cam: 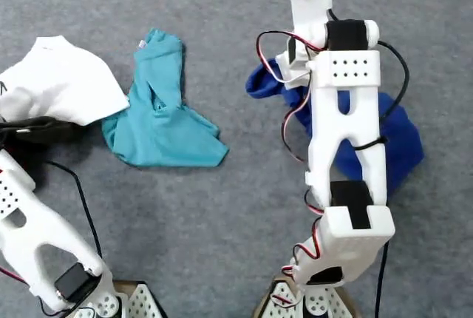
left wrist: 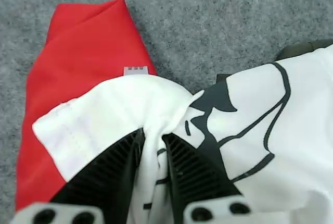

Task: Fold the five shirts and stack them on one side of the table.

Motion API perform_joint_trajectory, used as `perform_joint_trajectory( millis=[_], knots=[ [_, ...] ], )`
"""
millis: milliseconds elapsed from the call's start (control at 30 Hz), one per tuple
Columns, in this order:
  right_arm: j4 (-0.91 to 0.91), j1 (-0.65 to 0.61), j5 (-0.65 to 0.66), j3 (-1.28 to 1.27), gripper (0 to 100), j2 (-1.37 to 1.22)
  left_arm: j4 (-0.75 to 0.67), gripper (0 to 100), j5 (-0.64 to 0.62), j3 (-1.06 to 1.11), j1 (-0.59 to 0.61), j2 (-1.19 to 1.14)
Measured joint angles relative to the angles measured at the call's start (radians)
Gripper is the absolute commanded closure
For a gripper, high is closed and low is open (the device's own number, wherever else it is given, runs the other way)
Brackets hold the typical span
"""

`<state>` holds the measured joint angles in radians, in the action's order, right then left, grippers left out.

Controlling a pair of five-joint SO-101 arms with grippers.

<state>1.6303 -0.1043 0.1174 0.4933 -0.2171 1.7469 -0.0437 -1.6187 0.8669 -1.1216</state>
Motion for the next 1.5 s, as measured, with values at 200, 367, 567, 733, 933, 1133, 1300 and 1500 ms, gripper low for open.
perform_joint_trajectory(
  millis=[200, 367, 567, 733, 933, 1133, 1300, 1500],
  knots=[
    [-0.015, -0.011, 0.005, -0.046, 99.7, 0.000, 0.000, 82, 0.000, 0.250, -0.109, 0.281],
    [-0.052, -0.020, 0.005, -0.112, 99.7, 0.000, 0.000, 80, -0.008, 0.652, -0.322, 0.608],
    [-0.064, -0.018, 0.005, -0.129, 99.7, 0.000, -0.133, 75, -0.164, 1.208, -0.631, 0.862],
    [-0.064, -0.018, 0.005, -0.129, 99.7, 0.000, -0.457, 74, -0.216, 1.576, -0.779, 0.850],
    [-0.064, -0.018, 0.005, -0.129, 99.7, 0.000, -0.575, 92, -0.224, 1.659, -0.786, 0.743],
    [-0.064, -0.018, 0.005, -0.129, 99.7, 0.000, -0.519, 98, -0.224, 1.571, -0.787, 0.661],
    [-0.064, -0.018, 0.005, -0.130, 99.7, 0.000, -0.287, 98, -0.224, 1.364, -0.694, 0.675],
    [-0.064, -0.018, 0.005, -0.132, 99.7, 0.011, -0.043, 98, -0.175, 0.930, -0.540, 0.816]
  ],
)
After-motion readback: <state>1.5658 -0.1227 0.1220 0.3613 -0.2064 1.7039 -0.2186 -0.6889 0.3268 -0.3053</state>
